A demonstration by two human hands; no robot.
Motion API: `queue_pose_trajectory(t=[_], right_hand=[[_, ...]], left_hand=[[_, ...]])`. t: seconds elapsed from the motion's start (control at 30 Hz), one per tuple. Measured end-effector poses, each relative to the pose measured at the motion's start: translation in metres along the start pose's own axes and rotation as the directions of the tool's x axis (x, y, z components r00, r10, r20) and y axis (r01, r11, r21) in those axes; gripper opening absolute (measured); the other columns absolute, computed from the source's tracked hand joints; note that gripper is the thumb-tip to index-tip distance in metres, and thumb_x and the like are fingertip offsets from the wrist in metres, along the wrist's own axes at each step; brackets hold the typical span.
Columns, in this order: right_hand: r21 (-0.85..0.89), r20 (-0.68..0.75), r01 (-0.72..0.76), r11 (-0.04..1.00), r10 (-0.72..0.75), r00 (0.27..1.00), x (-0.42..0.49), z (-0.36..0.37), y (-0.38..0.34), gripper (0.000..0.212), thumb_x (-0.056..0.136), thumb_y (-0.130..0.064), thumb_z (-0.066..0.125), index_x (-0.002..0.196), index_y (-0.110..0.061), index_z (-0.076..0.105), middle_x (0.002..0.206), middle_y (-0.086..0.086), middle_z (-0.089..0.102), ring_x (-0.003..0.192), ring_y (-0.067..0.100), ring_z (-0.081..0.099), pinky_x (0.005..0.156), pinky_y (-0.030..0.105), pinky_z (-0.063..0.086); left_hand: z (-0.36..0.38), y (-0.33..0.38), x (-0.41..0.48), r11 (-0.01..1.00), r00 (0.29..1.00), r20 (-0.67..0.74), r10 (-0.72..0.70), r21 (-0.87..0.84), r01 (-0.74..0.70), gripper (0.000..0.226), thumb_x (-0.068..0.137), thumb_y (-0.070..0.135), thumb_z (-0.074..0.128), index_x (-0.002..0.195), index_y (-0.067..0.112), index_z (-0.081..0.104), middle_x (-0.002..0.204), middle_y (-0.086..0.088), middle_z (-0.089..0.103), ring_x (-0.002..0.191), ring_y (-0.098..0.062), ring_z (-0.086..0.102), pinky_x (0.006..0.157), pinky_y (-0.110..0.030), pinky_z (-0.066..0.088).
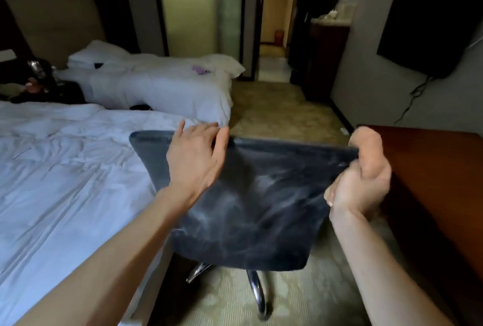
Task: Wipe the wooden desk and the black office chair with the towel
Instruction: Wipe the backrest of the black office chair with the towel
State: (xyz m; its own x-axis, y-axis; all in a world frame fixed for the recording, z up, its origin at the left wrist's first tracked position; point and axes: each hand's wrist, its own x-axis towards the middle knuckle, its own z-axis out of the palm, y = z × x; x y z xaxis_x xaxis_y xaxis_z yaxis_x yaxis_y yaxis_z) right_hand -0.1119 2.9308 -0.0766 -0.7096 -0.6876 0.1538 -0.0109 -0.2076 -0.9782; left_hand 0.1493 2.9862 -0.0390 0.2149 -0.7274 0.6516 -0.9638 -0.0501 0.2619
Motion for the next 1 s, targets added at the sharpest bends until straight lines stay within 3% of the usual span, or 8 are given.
queue_pose_trajectory(t=[0.17,0.37,0.47,0.6,0.7,0.8,0.9,1.0], right_hand=[[0.092,-0.008,0.195,0.977,-0.195,0.981,0.008,0.001,0.046,0.047,0.089,-0.047,0.059,0.136,-0.046,0.054,0.119,-0.012,0.068,0.117,0.015,0.062,0.108,0.041,0.048],[0.057,0.04,0.44,0.896,-0.442,0.896,0.011,0.007,0.082,0.069,0.085,-0.065,0.045,0.15,-0.044,0.036,0.149,-0.008,0.055,0.14,0.021,0.048,0.118,0.049,0.037],[0.04,0.071,0.453,0.891,-0.455,0.888,0.013,0.0,0.083,0.076,0.083,-0.071,0.036,0.153,-0.04,0.039,0.153,-0.004,0.051,0.142,0.026,0.046,0.119,0.051,0.036],[-0.084,0.143,0.432,0.898,-0.418,0.897,0.011,-0.01,0.066,0.073,0.09,-0.067,0.034,0.155,-0.035,0.04,0.157,0.006,0.046,0.146,0.038,0.039,0.12,0.057,0.032],[-0.215,0.143,0.433,0.875,-0.411,0.901,0.007,-0.006,0.047,0.058,0.102,-0.053,0.042,0.157,-0.033,0.039,0.171,0.012,0.014,0.157,0.04,0.008,0.123,0.065,0.008],[-0.175,0.114,0.408,0.896,-0.394,0.912,-0.013,0.011,0.041,0.06,0.103,-0.045,0.047,0.16,-0.035,0.03,0.172,0.01,0.009,0.157,0.039,0.003,0.122,0.068,0.004],[-0.126,0.016,0.418,0.9,-0.419,0.908,-0.044,0.041,0.041,0.064,0.101,-0.04,0.052,0.161,-0.038,0.028,0.173,0.009,0.005,0.158,0.039,-0.003,0.122,0.067,0.0],[-0.111,-0.051,0.512,0.852,-0.519,0.853,-0.086,0.08,0.043,0.07,0.096,-0.036,0.056,0.161,-0.039,0.029,0.173,0.01,0.004,0.158,0.04,-0.004,0.122,0.068,0.0]], left_hand=[[0.015,0.002,-0.023,0.993,0.976,-0.189,0.106,-0.029,-0.114,0.048,0.106,0.05,0.033,0.099,0.023,0.073,0.101,-0.002,0.075,0.102,-0.027,0.06,0.109,-0.04,0.036],[0.032,0.007,-0.031,0.978,0.931,-0.311,0.193,-0.015,-0.208,0.053,0.104,0.053,0.035,0.113,0.016,0.072,0.107,-0.011,0.073,0.106,-0.032,0.059,0.116,-0.043,0.031],[0.03,0.004,-0.032,0.966,0.924,-0.299,0.239,-0.022,-0.257,0.057,0.103,0.056,0.033,0.115,0.016,0.072,0.109,-0.011,0.073,0.104,-0.032,0.059,0.108,-0.042,0.035],[0.016,-0.008,-0.026,0.942,0.939,-0.125,0.321,-0.06,-0.33,0.05,0.106,0.055,0.027,0.112,0.024,0.066,0.107,-0.005,0.07,0.112,-0.03,0.062,0.123,-0.052,0.019],[-0.004,-0.024,-0.023,0.964,0.965,-0.034,0.262,-0.039,-0.263,0.049,0.107,0.058,0.024,0.112,0.03,0.065,0.116,-0.002,0.071,0.121,-0.029,0.06,0.124,-0.058,0.006],[-0.014,-0.067,-0.023,0.996,0.997,-0.069,0.04,-0.08,-0.046,0.053,0.107,0.059,0.024,0.114,0.027,0.065,0.128,-0.007,0.067,0.128,-0.033,0.056,0.123,-0.06,0.012],[-0.016,-0.117,-0.027,0.889,0.98,0.039,-0.195,-0.415,0.193,0.06,0.102,0.069,0.028,0.119,0.024,0.064,0.13,-0.004,0.061,0.135,-0.032,0.05,0.111,-0.042,0.033],[-0.016,-0.127,-0.027,0.804,0.967,0.094,-0.238,-0.539,0.25,0.096,0.074,0.099,0.027,0.136,0.035,0.063,0.145,0.005,0.058,0.138,-0.022,0.049,0.119,-0.044,0.033]])
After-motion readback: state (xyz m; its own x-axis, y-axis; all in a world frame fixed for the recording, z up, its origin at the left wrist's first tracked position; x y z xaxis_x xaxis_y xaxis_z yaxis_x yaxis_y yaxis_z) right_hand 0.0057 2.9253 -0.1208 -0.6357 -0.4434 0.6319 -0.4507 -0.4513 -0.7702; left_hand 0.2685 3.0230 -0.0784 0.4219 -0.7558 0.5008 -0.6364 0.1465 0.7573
